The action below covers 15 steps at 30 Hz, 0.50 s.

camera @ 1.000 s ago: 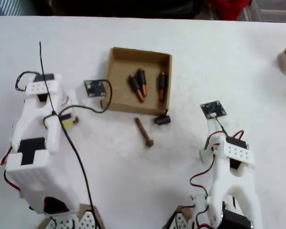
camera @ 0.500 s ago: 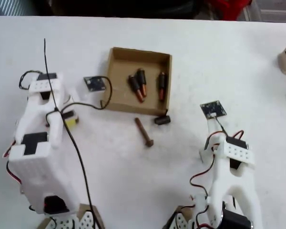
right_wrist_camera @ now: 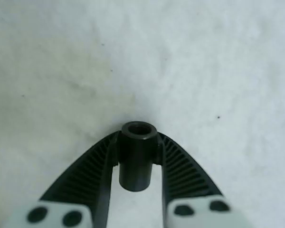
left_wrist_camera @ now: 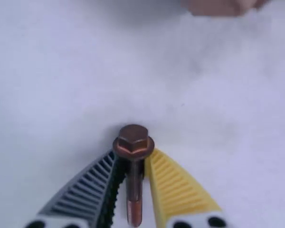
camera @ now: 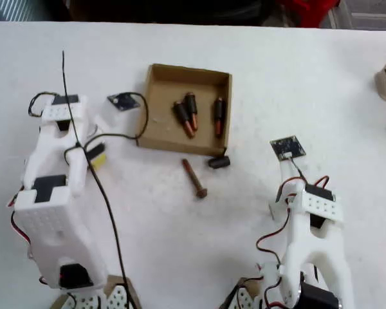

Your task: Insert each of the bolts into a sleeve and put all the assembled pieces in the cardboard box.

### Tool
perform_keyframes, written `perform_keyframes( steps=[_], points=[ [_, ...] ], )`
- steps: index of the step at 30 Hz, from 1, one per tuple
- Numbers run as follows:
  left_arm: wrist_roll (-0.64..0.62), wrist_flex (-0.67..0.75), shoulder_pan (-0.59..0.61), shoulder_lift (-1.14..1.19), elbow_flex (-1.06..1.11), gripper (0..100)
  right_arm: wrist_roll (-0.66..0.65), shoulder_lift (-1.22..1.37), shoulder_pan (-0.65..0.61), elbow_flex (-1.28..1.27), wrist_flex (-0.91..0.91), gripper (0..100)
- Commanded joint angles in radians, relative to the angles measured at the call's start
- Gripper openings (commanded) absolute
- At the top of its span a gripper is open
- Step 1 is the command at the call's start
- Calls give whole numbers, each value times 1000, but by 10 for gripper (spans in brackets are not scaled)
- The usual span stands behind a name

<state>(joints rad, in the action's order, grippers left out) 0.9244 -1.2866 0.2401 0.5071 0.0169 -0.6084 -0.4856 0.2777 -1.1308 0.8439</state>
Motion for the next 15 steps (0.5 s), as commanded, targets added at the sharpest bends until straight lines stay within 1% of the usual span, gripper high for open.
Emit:
perform_keyframes(
  steps=[1, 5, 7, 11, 15],
  points=[
    [-235, 0, -28, -70, -34, 20, -15, -39, -1, 3, -12, 17],
    [-497, -11, -24, -196, -25, 20, -15, -39, -1, 3, -12, 17],
    [-621, -49, -25, -266, -25, 20, -15, -39, -1, 3, -12, 17],
    [-784, -80, -30, -375, 0, 20, -15, -39, -1, 3, -12, 17],
    [-881, -17, -25, -463, 123, 20, -15, -39, -1, 3, -12, 17]
  ],
)
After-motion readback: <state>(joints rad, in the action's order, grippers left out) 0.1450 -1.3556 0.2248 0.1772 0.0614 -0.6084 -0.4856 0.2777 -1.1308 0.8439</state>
